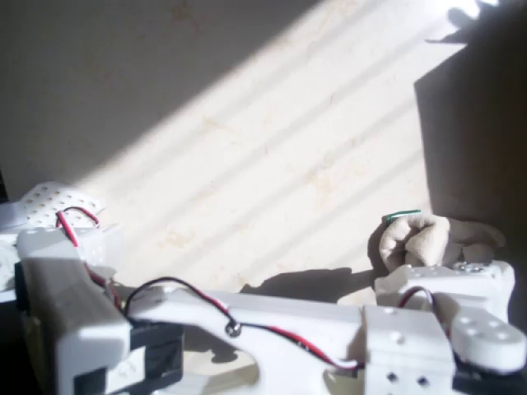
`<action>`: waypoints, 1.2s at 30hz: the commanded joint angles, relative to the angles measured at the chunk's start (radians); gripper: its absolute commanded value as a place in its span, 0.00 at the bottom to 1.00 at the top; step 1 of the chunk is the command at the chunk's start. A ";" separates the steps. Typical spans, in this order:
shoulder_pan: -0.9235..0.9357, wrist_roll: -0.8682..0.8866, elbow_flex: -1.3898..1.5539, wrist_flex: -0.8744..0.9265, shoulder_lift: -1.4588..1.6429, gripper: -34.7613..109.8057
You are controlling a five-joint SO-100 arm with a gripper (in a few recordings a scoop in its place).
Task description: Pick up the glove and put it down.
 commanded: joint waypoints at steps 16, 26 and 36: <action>-0.365 0.117 -0.041 -0.084 -0.092 0.48; -0.351 0.117 -0.040 -0.175 -0.235 0.48; -0.351 0.115 -0.040 -0.195 -0.264 0.43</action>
